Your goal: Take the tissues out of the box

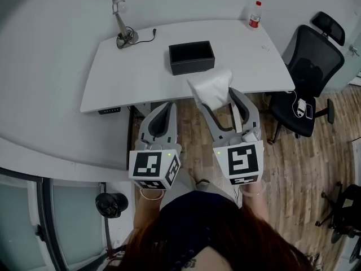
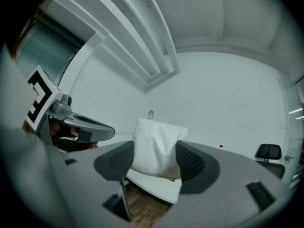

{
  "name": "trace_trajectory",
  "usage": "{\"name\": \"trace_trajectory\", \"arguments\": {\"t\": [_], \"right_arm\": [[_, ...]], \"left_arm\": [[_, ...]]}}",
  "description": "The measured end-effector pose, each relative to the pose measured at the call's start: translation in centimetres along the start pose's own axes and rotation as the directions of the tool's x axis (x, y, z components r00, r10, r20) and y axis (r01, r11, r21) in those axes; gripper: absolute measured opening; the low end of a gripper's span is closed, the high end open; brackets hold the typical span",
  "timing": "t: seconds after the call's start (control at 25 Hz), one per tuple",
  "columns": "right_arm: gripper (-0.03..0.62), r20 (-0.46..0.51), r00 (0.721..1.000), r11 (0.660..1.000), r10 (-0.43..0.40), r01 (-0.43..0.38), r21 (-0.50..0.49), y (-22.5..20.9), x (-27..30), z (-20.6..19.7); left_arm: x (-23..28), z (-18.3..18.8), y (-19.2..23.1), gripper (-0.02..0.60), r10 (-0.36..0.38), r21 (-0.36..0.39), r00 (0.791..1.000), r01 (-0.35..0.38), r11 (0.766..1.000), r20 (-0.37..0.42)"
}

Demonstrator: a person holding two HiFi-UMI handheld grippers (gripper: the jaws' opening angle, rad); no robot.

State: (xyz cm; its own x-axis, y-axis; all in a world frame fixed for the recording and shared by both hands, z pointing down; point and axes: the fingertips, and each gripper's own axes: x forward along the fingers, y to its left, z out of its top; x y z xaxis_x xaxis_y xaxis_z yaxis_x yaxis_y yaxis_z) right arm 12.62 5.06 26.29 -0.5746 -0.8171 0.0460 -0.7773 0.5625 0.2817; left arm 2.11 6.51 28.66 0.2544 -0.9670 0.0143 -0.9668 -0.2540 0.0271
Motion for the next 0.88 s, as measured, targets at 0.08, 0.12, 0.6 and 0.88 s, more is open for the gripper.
{"name": "trace_trajectory", "arguments": {"t": [0.08, 0.12, 0.6, 0.88], "right_arm": [[0.293, 0.001, 1.000, 1.000, 0.005, -0.005, 0.002, 0.0, -0.5, -0.1], [0.293, 0.003, 1.000, 1.000, 0.007, -0.007, 0.002, 0.1, -0.8, -0.1], [0.293, 0.012, 1.000, 1.000, 0.028, -0.028, -0.011, 0.1, -2.9, 0.2], [0.290, 0.030, 0.999, 0.999, 0.031, -0.031, 0.010, -0.2, -3.4, -0.2]], "left_arm": [[-0.3, 0.1, -0.4, 0.021, 0.003, 0.002, 1.000, -0.003, 1.000, 0.001], [-0.5, 0.1, -0.6, 0.021, 0.004, 0.003, 1.000, -0.004, 1.000, 0.002], [-2.3, 0.3, -2.3, 0.021, 0.028, 0.012, 1.000, -0.028, 1.000, 0.011], [-2.6, 0.0, -3.1, 0.021, 0.033, 0.010, 0.999, -0.033, 0.999, 0.002]]}}
